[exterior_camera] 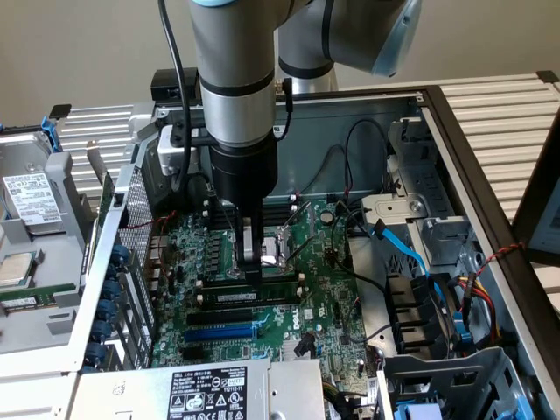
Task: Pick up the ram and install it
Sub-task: 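Press down the ram until it locks into place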
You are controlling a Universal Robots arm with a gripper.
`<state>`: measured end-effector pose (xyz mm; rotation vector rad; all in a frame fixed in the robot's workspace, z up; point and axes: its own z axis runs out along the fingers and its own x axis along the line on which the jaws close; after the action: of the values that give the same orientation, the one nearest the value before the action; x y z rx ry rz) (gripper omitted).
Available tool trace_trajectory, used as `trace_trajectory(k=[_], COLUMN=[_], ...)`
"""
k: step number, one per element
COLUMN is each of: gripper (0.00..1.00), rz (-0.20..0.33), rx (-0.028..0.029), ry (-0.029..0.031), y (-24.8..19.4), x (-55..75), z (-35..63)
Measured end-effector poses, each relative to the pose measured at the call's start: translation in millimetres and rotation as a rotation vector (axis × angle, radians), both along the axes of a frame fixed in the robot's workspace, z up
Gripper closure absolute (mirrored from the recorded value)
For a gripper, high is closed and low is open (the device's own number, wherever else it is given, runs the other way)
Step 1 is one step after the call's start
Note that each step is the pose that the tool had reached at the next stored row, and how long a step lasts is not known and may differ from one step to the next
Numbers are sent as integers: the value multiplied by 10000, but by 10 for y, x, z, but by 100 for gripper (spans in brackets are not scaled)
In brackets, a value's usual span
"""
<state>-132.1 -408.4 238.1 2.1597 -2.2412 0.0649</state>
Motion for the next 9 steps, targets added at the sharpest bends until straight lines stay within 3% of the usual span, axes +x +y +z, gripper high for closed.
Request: trace_trajectory(k=[5, 9], gripper=[90, 90], rz=[2, 2], rx=[-2, 0], ry=[1, -1], y=[0, 0], x=[1, 1], z=[106, 138])
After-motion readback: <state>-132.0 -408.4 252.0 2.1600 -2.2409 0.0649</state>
